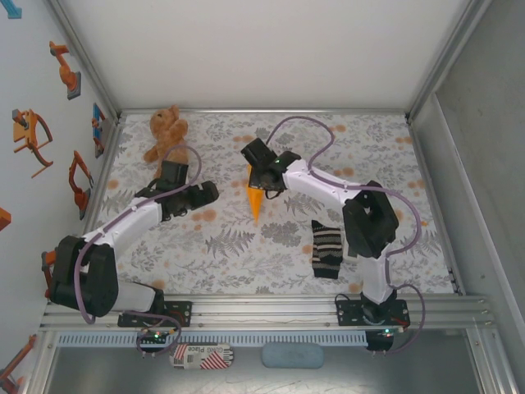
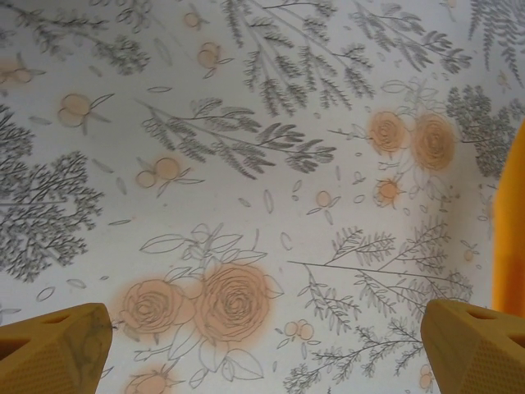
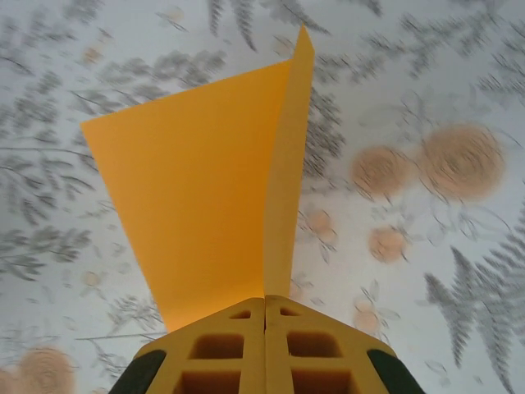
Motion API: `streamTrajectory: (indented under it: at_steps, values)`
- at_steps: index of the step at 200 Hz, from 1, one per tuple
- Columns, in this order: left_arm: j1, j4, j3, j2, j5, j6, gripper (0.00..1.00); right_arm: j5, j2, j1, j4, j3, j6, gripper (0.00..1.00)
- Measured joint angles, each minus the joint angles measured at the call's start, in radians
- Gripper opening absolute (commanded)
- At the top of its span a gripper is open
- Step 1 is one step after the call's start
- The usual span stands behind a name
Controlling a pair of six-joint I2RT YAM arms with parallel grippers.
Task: Fold a paper plane with a square sheet of paper (pick it up from the middle)
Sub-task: Turn over the paper plane at the center of the table.
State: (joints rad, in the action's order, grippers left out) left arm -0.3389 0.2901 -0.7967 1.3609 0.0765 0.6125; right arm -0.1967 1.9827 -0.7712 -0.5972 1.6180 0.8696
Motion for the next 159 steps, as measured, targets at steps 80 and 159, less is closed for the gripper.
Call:
streamTrajectory:
  at_steps: [80,159]
  values:
    - [0.046,-0.044,0.047,-0.071,0.027,0.076,0.96,0.359,-0.001,0.075,0.365,-0.064,-0.119,0.00]
    - [0.038,-0.163,0.039,0.052,0.176,0.120,0.94,0.636,0.049,0.201,0.735,-0.362,-0.027,0.00]
